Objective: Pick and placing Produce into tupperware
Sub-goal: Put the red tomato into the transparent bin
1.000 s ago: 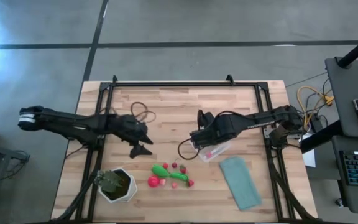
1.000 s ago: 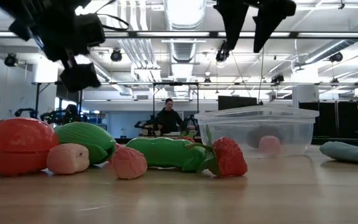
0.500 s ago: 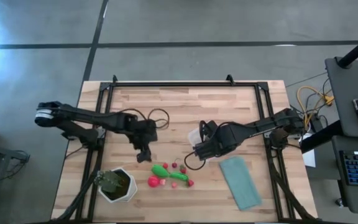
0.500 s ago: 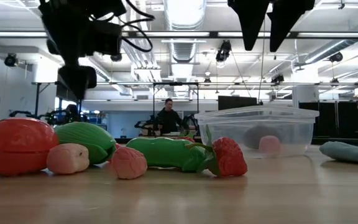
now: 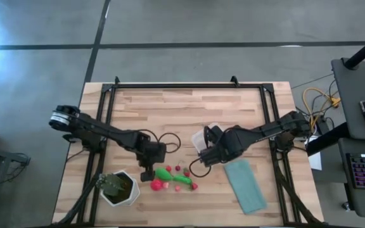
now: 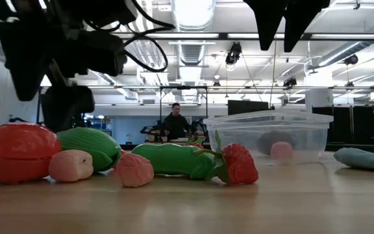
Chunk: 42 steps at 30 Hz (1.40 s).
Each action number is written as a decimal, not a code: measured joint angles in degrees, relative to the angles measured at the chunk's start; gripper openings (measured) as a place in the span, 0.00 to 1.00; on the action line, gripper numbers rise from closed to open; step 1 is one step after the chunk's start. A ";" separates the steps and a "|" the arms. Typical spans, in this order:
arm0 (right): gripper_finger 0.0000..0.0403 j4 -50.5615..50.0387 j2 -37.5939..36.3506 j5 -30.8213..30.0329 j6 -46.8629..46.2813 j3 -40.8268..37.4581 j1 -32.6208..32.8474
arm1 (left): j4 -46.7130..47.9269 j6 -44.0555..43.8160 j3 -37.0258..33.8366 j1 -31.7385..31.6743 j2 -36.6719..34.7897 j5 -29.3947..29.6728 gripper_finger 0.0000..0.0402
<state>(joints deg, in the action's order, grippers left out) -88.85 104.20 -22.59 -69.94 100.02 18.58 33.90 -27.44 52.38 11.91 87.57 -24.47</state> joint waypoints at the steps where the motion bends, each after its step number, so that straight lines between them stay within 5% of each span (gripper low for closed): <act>1: 0.81 -0.10 0.00 -0.06 0.09 -0.04 0.10 | -0.13 -1.03 0.43 0.32 0.41 0.01 0.74; 11: 0.81 -1.00 0.00 -1.50 2.35 -0.08 0.34 | -0.25 -11.40 3.34 2.91 0.44 8.45 0.74; 24: 0.81 -0.95 0.00 -1.61 7.99 -0.08 0.32 | -2.45 -26.04 3.31 8.31 0.37 7.75 0.74; 42: 0.81 -0.70 0.00 -2.92 6.36 -0.08 0.89 | -13.09 -8.35 1.09 8.78 0.86 8.40 0.74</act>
<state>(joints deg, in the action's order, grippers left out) -89.55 104.20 -25.51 -63.58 99.94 19.47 20.81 -35.80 53.47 20.69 88.43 -16.07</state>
